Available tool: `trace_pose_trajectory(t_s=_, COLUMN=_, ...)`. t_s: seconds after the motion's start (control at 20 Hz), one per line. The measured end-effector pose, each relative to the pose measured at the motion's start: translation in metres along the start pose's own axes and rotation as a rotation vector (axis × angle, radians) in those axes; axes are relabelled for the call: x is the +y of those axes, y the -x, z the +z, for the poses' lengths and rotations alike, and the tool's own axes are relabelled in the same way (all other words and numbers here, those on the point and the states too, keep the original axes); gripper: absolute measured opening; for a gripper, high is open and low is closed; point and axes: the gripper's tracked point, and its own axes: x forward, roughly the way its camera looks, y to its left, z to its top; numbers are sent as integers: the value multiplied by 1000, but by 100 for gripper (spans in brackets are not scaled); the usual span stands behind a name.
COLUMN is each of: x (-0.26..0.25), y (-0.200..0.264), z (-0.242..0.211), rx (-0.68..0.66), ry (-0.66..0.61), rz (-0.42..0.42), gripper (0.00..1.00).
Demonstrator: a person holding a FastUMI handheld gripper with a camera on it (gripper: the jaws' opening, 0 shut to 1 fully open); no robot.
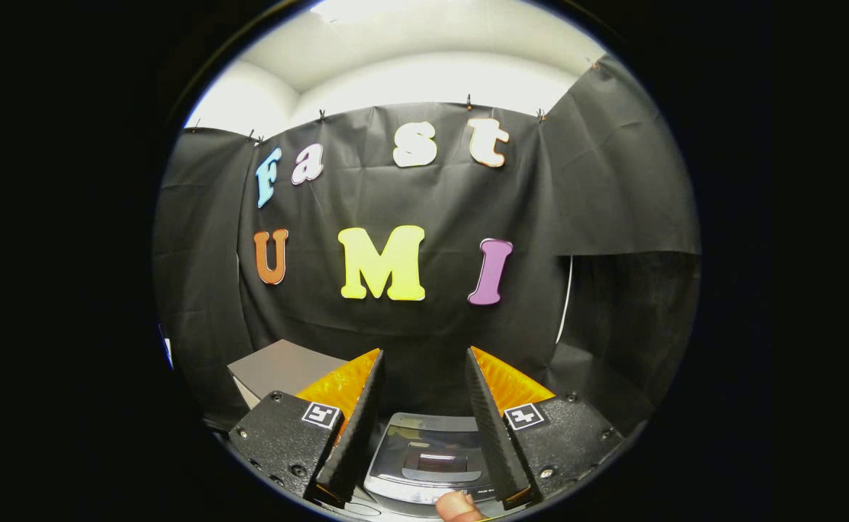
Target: Put the clothes into the washing machine and then close the washing machine lid.
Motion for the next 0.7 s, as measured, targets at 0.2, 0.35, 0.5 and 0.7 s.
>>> trace_pose_trajectory(t_s=0.2, x=14, y=54, z=3, rx=-27, ry=-23, rz=-82, gripper=76)
trace_pose_trajectory(t_s=0.35, x=33, y=96, z=-6, rx=-25, ry=-16, rz=-134, gripper=81)
trace_pose_trajectory(t_s=0.5, x=57, y=136, z=-17, rx=-29, ry=19, rz=-167, gripper=81)
trace_pose_trajectory(t_s=0.7, x=74, y=181, z=-27, rx=-55, ry=51, rz=-201, gripper=81)
